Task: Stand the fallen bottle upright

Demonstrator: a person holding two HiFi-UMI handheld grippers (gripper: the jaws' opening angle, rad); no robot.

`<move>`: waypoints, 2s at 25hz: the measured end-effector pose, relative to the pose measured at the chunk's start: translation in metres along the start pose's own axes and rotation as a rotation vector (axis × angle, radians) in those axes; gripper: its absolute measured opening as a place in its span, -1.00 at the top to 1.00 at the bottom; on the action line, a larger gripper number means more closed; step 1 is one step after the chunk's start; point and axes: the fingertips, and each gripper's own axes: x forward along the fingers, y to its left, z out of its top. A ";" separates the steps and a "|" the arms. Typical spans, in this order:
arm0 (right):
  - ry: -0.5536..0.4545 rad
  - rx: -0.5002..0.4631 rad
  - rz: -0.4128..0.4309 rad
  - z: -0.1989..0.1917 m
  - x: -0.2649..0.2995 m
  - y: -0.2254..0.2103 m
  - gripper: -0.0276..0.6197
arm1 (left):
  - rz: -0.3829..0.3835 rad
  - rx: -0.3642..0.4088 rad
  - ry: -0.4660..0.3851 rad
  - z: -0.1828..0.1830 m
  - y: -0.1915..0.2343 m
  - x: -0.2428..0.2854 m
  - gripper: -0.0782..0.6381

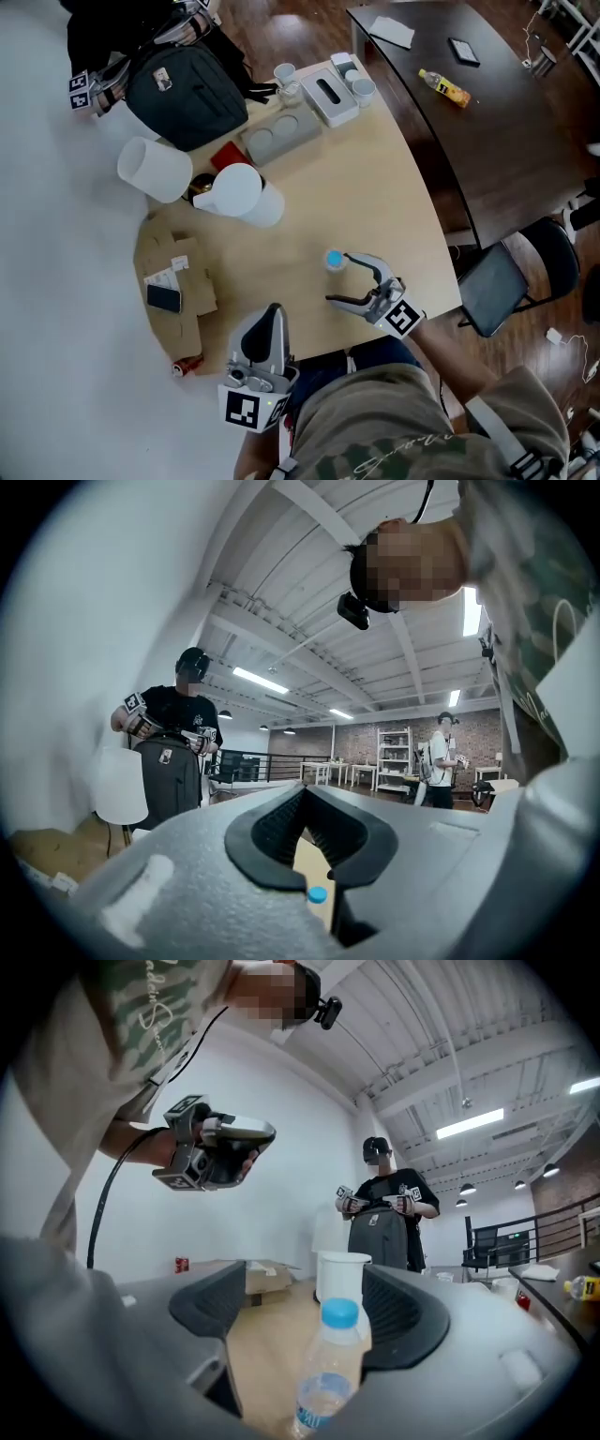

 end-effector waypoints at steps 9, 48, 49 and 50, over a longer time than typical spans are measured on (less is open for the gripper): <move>-0.025 -0.124 0.007 0.056 0.000 0.005 0.74 | 0.040 -0.022 -0.036 0.008 0.017 -0.027 0.77; -0.177 0.049 -0.148 0.197 -0.137 0.149 0.91 | 0.115 0.019 -0.113 0.004 -0.126 -0.200 0.77; -0.169 0.045 -0.154 0.196 -0.138 0.153 0.91 | 0.106 0.024 -0.120 0.006 -0.129 -0.201 0.77; -0.161 0.042 -0.161 0.195 -0.138 0.157 0.91 | 0.099 0.029 -0.125 0.009 -0.130 -0.201 0.77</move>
